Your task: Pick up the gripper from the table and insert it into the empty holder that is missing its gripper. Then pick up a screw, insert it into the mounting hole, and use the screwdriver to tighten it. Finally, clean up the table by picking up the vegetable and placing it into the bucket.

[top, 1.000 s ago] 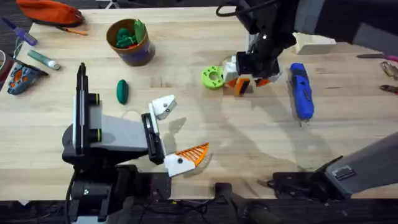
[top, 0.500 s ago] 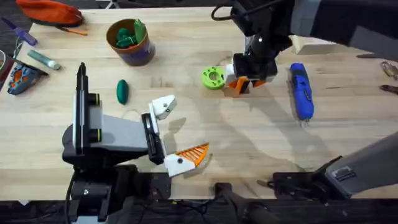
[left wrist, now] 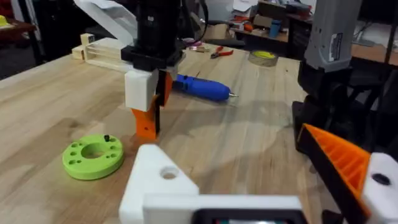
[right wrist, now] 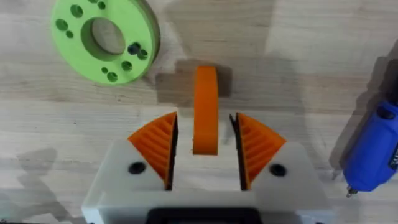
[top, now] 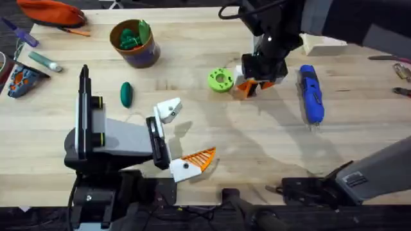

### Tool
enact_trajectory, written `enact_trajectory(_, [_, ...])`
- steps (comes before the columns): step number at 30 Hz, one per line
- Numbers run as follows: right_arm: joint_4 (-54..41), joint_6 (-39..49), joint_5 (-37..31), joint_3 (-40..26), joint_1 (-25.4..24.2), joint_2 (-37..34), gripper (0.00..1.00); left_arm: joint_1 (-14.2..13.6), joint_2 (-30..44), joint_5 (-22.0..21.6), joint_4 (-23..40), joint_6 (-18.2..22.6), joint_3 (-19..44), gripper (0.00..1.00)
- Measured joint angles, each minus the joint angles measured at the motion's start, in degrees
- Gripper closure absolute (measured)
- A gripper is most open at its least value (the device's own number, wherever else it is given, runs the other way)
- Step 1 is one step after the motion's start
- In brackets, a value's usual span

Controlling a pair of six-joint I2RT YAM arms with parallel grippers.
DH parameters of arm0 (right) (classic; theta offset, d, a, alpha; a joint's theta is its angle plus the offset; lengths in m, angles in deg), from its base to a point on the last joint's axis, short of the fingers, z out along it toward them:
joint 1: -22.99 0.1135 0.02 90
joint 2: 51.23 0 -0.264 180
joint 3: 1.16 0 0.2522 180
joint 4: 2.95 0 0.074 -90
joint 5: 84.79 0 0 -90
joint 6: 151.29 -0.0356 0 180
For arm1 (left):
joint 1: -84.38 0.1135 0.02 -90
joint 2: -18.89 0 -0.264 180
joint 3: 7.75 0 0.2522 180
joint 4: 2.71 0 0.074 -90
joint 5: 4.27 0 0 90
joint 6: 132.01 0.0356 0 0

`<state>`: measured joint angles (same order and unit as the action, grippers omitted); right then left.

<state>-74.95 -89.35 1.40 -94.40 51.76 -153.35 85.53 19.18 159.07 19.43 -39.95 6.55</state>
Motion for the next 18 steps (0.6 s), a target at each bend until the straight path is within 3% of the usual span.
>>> enact_trajectory(18, [0.46,-0.01,0.0,-0.09,0.0,0.0,0.709,0.0,0.0,0.0,0.0,0.0,0.0,0.013])
